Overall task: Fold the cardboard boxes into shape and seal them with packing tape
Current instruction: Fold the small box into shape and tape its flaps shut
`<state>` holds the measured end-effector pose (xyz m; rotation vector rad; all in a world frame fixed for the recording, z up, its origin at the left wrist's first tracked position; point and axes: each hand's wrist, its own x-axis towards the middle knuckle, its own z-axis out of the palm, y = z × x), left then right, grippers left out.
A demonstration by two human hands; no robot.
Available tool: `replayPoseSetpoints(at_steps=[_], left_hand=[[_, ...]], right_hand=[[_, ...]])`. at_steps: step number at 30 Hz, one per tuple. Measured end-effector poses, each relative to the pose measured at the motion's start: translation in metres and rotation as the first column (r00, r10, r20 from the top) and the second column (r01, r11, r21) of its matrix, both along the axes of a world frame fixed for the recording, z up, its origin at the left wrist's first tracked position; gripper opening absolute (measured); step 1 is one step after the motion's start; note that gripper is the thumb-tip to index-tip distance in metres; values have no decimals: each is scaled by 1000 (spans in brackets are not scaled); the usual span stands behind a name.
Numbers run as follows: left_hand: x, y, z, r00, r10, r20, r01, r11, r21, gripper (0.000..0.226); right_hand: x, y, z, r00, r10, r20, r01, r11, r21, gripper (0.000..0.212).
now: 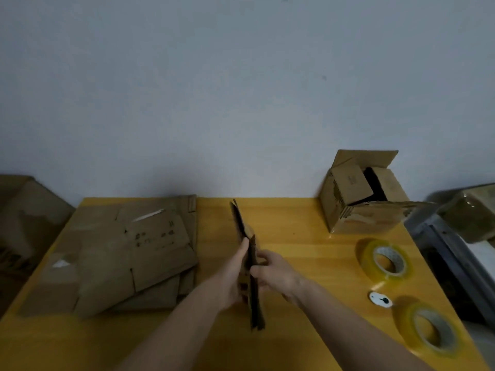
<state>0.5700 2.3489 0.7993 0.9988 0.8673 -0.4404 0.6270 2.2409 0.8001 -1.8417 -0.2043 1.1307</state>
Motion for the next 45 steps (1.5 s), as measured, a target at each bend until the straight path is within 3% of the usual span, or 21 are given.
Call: replayPoseSetpoints(at_steps=[7, 10, 12, 15, 18, 23, 27, 33, 36, 38, 40, 42, 43, 45], left_hand=[[-6, -15, -17, 993, 82, -81, -53, 950, 308, 44], [-8, -3, -18, 996, 55, -69, -24, 919, 395, 52], [-11, 8, -20, 997, 39, -60, -10, 909, 417, 56], [-16, 21, -24, 998, 52, -19, -40, 904, 426, 56], [-23, 27, -24, 997, 69, 31, -76, 919, 387, 52], [-41, 43, -26, 998, -9, 60, -11, 944, 329, 53], [-50, 55, -31, 995, -80, 55, 58, 946, 319, 54], [-50, 49, -43, 991, 122, 47, -130, 957, 259, 55], [-47, 53, -43, 992, 74, 99, -103, 941, 322, 46], [-47, 54, -43, 992, 41, 121, -86, 916, 393, 53], [-48, 50, -43, 993, 6, 114, -63, 858, 509, 73], [-47, 44, -41, 990, -65, 123, -38, 728, 685, 94], [-46, 43, -39, 983, -145, 115, -7, 592, 806, 103], [-43, 44, -33, 923, -384, 24, 55, 194, 979, 113]], right_hand=[[-9, -19, -12, 986, 101, 134, -82, 987, -140, 24], [-8, -29, -14, 977, 71, 200, -27, 976, -218, 15], [-8, -36, -12, 978, 30, 206, 13, 979, -203, 22], [-15, -40, -10, 976, 105, 192, -50, 962, -269, 38], [-25, -38, -11, 966, 182, 185, -113, 937, -329, 27], [-25, -38, -7, 951, -51, 304, 127, 963, -236, 19], [-25, -34, -8, 932, -121, 341, 199, 959, -204, 18], [-31, -31, -20, 918, -178, 354, 284, 919, -273, 27], [-24, -36, -20, 886, -228, 404, 343, 908, -239, 26], [-23, -37, -23, 863, -251, 438, 380, 894, -236, 24], [-25, -36, -27, 850, -254, 462, 402, 879, -258, 24], [-26, -34, -32, 826, -309, 472, 458, 855, -243, 29], [-26, -35, -34, 808, -337, 484, 486, 845, -223, 35], [-26, -40, -37, 775, -269, 572, 453, 867, -206, 55]])
